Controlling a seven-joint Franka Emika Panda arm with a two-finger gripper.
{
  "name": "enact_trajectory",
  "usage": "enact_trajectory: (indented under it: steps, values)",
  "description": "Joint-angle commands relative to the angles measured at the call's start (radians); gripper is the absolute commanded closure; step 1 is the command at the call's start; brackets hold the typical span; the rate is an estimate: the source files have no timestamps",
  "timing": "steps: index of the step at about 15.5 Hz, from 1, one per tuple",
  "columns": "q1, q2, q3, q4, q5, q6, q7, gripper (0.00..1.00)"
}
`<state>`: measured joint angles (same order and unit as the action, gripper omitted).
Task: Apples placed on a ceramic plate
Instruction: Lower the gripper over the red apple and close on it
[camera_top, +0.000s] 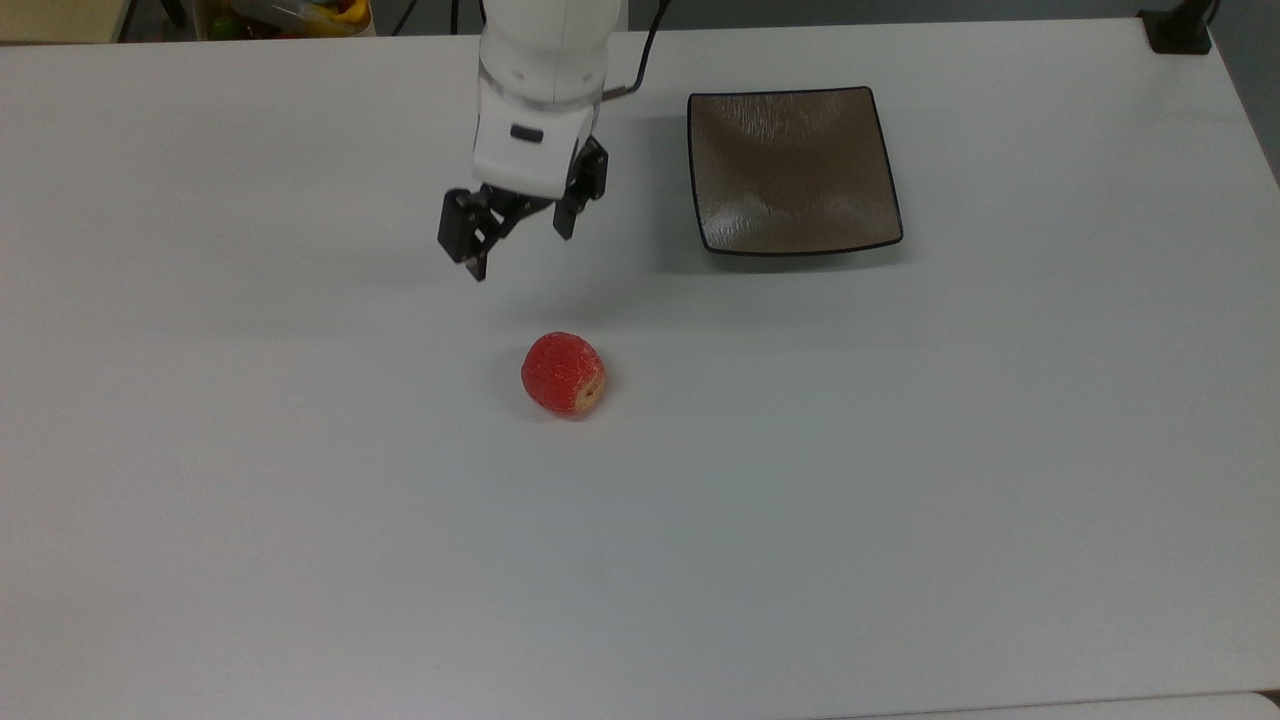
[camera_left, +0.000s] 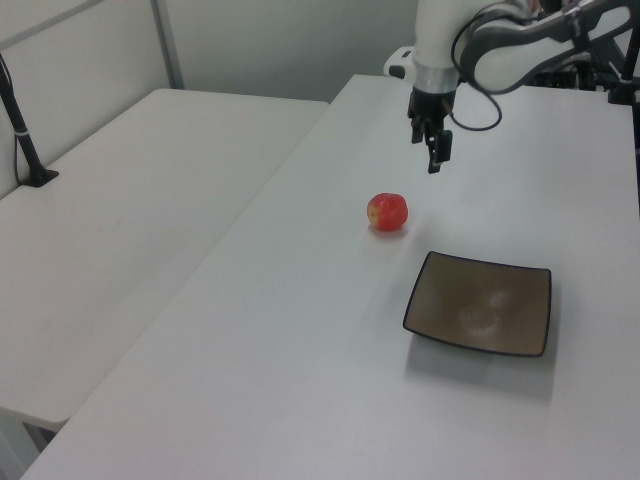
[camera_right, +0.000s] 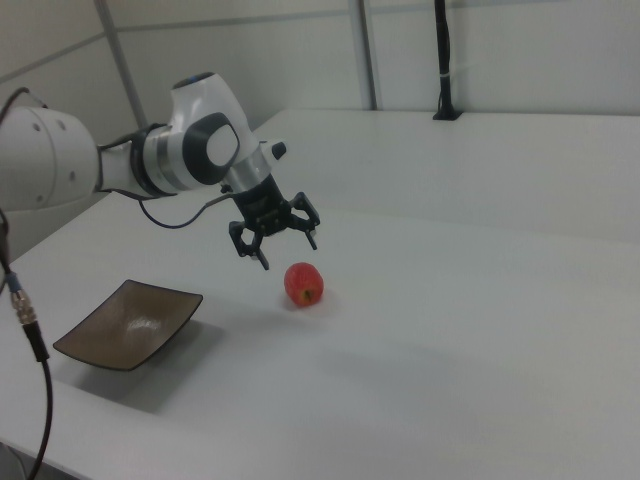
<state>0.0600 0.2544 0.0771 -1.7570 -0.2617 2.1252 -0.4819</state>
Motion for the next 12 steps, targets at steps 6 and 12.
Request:
enact_trajectory:
  steps: [6, 12]
  values:
    - [0.011, 0.190, -0.007, 0.155, -0.085, 0.064, -0.017, 0.00]
    - [0.018, 0.200, 0.010, 0.154, -0.085, 0.064, -0.015, 0.00]
